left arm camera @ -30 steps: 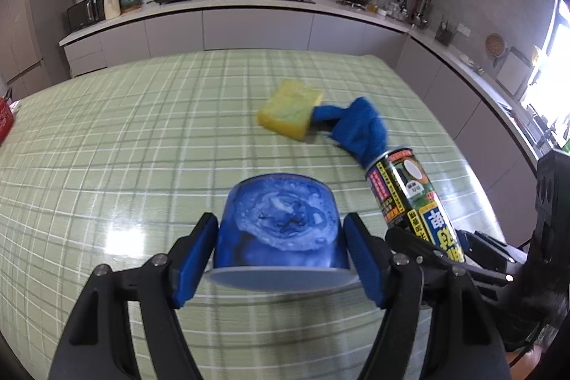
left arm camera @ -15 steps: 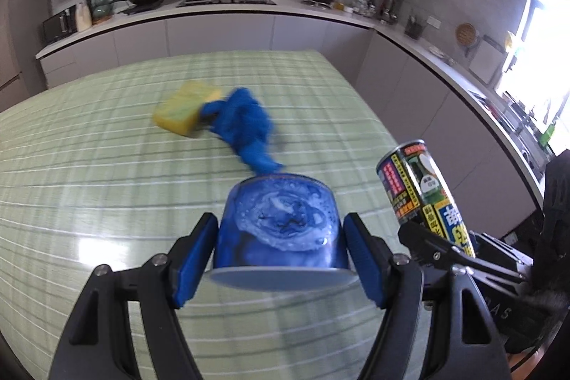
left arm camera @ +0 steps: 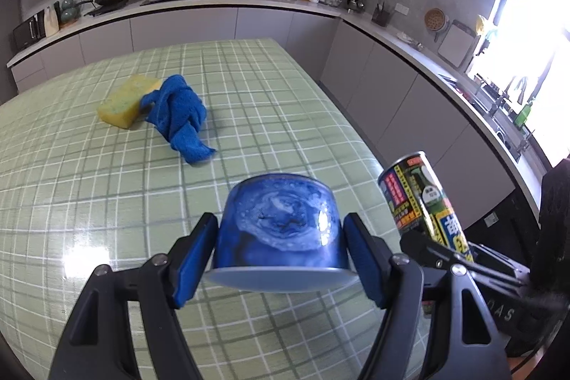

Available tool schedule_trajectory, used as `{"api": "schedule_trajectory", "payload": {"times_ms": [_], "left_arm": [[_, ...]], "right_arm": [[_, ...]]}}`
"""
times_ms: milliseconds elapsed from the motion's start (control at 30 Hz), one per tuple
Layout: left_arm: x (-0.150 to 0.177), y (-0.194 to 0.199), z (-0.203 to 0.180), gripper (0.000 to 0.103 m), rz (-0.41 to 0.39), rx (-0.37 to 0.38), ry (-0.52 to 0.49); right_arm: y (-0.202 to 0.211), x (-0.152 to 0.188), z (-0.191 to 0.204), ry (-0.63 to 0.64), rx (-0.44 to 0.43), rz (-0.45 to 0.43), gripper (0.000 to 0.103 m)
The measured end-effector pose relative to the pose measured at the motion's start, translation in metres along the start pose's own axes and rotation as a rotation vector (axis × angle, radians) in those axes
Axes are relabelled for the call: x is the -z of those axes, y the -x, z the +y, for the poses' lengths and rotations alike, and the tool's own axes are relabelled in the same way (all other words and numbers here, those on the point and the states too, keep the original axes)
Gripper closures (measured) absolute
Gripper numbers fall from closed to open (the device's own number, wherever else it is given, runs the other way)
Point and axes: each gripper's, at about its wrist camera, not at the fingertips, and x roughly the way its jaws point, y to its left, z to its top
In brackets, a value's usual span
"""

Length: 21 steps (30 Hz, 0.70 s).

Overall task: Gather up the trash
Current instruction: 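Lift the blue cup and spray can and turn toward the bin, then carry the blue cup and spray can over the black bin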

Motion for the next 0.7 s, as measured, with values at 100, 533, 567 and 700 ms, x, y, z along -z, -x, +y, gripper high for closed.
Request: {"api": "schedule_trajectory", "payload": {"times_ms": [100,533,567,700], "left_arm": [[0.003,0.001,-0.006,0.030,-0.001,0.005,0.014],[0.005,-0.015,-0.114,0.030,-0.020,-0.019,0.032],[0.005,-0.022,-0.125,0.030,-0.009,-0.011,0.038],[0.004,-0.045,-0.172,0.030,0.024,0.008,0.038]], "right_arm": [[0.002,0.005,-0.008,-0.003,-0.001,0.016,0.048],[0.038,-0.013,-0.122,-0.027,-0.049,0.005,0.048],[0.042,-0.015,-0.137,-0.034,-0.045,0.004,0.048],[0.052,-0.022,-0.191,-0.053,-0.005,0.004,0.048]]}}
